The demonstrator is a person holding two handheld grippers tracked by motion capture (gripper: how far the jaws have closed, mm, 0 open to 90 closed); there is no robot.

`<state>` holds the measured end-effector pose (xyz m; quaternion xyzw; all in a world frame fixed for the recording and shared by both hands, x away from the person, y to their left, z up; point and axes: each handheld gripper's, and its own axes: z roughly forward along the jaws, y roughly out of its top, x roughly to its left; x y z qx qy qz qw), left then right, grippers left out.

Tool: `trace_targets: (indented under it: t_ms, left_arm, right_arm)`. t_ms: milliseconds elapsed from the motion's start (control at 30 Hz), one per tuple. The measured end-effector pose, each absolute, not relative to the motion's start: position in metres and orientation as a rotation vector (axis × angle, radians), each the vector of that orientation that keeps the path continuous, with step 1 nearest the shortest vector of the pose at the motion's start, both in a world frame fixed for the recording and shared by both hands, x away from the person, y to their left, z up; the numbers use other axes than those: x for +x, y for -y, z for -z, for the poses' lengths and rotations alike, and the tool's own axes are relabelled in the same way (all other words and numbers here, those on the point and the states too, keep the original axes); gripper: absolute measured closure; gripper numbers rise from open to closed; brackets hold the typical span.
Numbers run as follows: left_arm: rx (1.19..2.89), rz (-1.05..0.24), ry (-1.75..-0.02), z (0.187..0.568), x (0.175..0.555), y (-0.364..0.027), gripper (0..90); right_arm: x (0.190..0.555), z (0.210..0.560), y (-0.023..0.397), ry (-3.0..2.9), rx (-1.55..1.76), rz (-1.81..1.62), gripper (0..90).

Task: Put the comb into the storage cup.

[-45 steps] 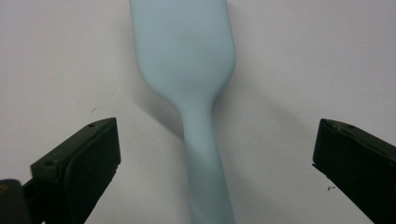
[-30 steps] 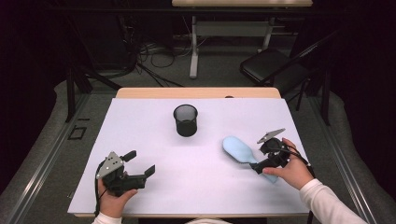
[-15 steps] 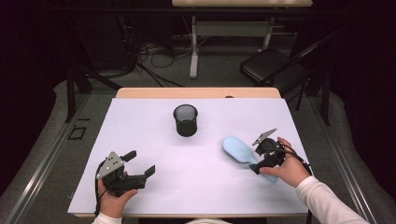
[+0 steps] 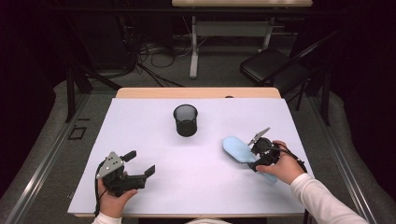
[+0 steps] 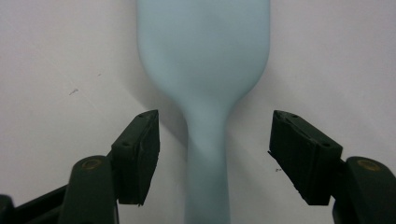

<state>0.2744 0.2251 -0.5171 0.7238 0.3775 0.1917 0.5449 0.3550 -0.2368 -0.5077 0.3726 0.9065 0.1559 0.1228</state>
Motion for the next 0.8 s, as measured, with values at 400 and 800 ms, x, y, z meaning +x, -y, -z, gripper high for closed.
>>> trace_targets:
  t_ms: [400, 800]
  left_arm:
    - [1.717, -0.453, -0.894, 0.517, 0.275, -0.225, 5.8]
    - [1.719, -0.454, -0.896, 0.517, 0.275, -0.225, 5.8]
  right_arm:
    - [0.360, 0.516, 0.234, -2.646, 1.131, -0.449, 39.7]
    - [0.368, 0.518, 0.237, -2.703, 1.172, -0.383, 51.6]
